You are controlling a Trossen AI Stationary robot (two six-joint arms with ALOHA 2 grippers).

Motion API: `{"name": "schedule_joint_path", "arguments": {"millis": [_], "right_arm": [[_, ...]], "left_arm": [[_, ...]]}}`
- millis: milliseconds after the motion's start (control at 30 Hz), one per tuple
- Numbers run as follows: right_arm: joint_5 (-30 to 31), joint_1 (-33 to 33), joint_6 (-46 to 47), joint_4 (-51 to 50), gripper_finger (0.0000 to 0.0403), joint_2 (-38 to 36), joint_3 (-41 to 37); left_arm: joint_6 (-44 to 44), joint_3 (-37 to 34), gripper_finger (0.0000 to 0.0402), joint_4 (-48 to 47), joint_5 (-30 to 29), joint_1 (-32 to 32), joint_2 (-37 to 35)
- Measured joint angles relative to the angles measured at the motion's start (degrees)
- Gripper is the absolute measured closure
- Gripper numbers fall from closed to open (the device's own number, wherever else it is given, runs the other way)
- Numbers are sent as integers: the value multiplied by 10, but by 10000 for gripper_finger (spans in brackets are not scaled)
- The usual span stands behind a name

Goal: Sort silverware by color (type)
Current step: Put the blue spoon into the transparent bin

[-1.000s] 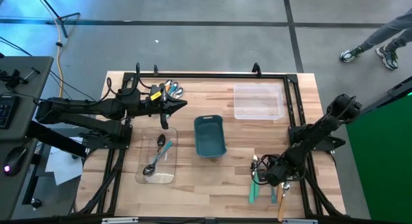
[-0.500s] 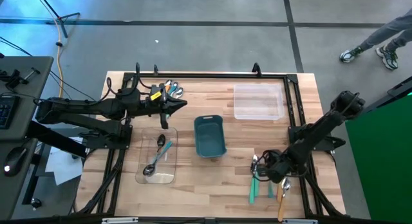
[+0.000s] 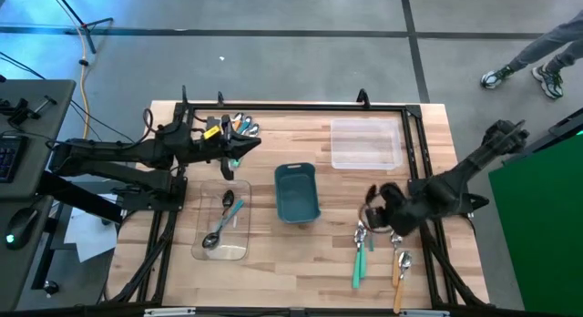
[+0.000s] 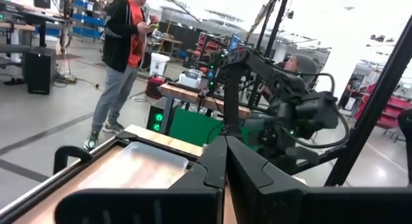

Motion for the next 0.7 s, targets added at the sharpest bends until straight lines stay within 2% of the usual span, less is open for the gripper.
{"name": "schedule_joint_path", "arguments": {"millis": [133, 267, 433, 533, 700], "right_arm": [[4, -80, -187, 102, 402, 26, 1], [-3, -165, -396, 266, 403, 66, 2], [-81, -262, -585, 468, 403, 105, 3], [-122, -300, -660, 488, 403, 112, 31], [-145, -330, -819, 415, 403, 113, 109]], "left_arm": [[-19, 0, 401, -1, 5, 0, 0], [-34, 0, 401, -1, 25, 0, 0], [-51, 0, 401, -1, 46, -2, 0], [-58, 0, 401, 1, 50, -9, 3], [-62, 0, 401, 6, 46, -22, 17]]}}
